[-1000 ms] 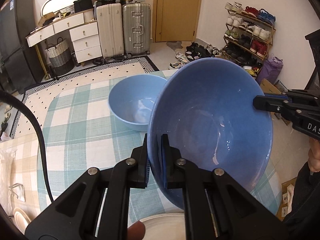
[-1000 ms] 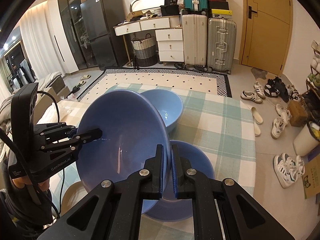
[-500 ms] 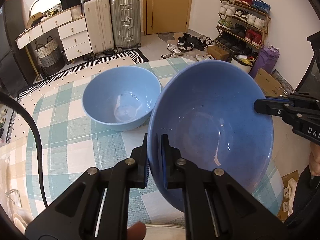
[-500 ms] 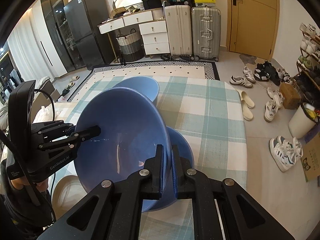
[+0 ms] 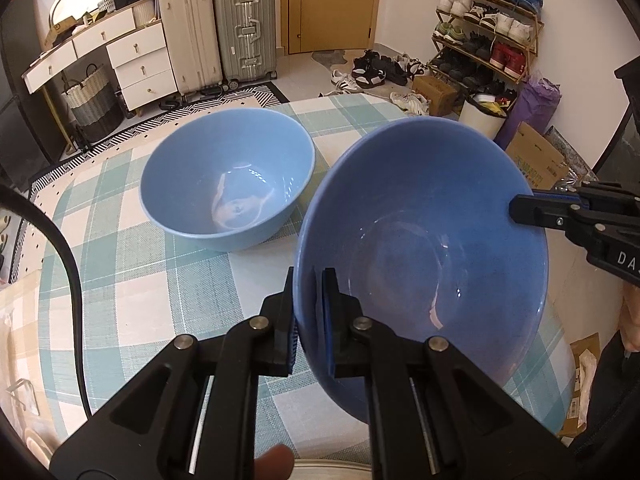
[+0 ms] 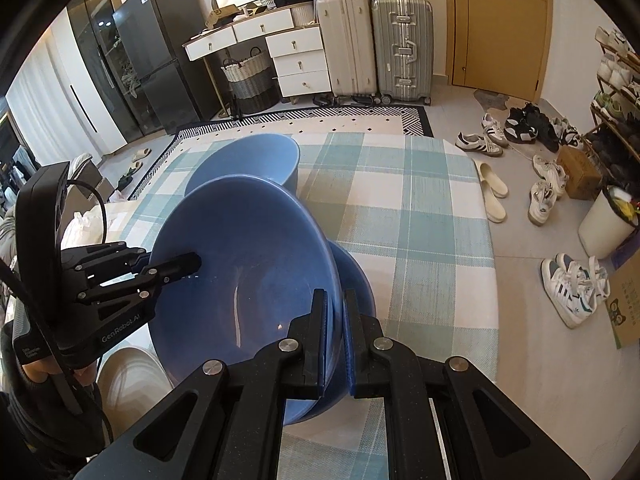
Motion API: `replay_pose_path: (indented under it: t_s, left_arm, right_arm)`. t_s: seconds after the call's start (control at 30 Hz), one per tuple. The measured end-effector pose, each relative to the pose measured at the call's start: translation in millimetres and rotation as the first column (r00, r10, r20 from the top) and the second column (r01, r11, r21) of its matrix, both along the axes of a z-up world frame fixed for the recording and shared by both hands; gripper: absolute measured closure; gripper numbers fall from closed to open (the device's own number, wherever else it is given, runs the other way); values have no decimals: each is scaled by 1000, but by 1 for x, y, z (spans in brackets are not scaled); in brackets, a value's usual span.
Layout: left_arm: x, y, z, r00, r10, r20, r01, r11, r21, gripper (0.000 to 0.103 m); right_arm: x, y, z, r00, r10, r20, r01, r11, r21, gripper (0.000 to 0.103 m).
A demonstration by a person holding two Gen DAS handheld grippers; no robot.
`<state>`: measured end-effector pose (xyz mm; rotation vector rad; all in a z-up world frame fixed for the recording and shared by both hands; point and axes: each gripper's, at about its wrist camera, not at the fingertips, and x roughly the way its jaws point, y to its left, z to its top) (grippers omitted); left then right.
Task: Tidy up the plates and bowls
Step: 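Lift the blue bowl tilted and carry it toward another blue bowl, then lower the blue bowl onto the cloth and open both grippers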
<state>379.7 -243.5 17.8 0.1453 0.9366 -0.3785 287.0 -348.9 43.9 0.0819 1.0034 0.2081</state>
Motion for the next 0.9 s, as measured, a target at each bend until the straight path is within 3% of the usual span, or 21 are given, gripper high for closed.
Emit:
replay_pose_path:
  t_s: [0.8,0.9]
  left_arm:
    - [31,-6,-35,999,-12,-49,12,1000,8,97]
    - [35,-7,-36,999,-14,-43,14,1000,9,97]
  right_arm:
    - [13,-3,-35,999,-9,-41,7,999,-46,95]
    - [13,-3,-35,999,-5,-34,3,999,-54,88]
